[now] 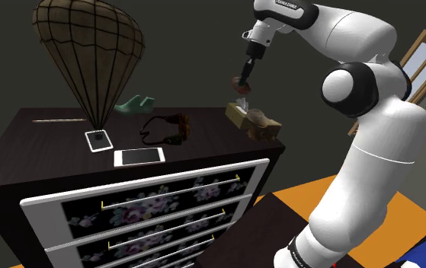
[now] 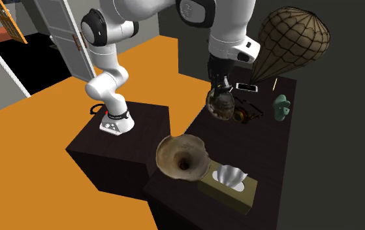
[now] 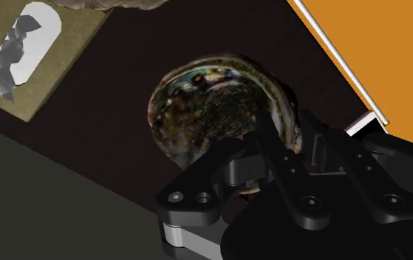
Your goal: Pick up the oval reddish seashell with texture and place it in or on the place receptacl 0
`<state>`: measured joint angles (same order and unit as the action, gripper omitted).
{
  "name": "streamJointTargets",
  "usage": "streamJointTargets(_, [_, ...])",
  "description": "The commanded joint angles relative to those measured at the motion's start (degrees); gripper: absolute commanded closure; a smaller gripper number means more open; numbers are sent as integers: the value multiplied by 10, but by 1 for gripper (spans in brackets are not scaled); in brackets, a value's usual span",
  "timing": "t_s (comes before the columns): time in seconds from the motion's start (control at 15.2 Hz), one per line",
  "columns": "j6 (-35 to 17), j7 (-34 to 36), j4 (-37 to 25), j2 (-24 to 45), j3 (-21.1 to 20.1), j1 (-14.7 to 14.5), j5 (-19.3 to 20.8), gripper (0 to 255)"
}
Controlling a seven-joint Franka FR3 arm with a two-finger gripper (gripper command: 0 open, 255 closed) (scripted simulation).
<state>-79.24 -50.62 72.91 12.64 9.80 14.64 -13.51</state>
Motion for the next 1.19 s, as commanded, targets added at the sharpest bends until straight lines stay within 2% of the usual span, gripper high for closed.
streamJointTargets(0.0, [-2, -22, 29, -22, 8, 11, 4, 255])
streamJointTargets(0.4, [14, -94, 64, -61, 40, 51, 17, 255])
streamJointTargets(0.79, [38, -170, 69, -76, 75, 93, 29, 255])
streamJointTargets(1.12, [-6, -173, 128, -91, 73, 90, 34, 255])
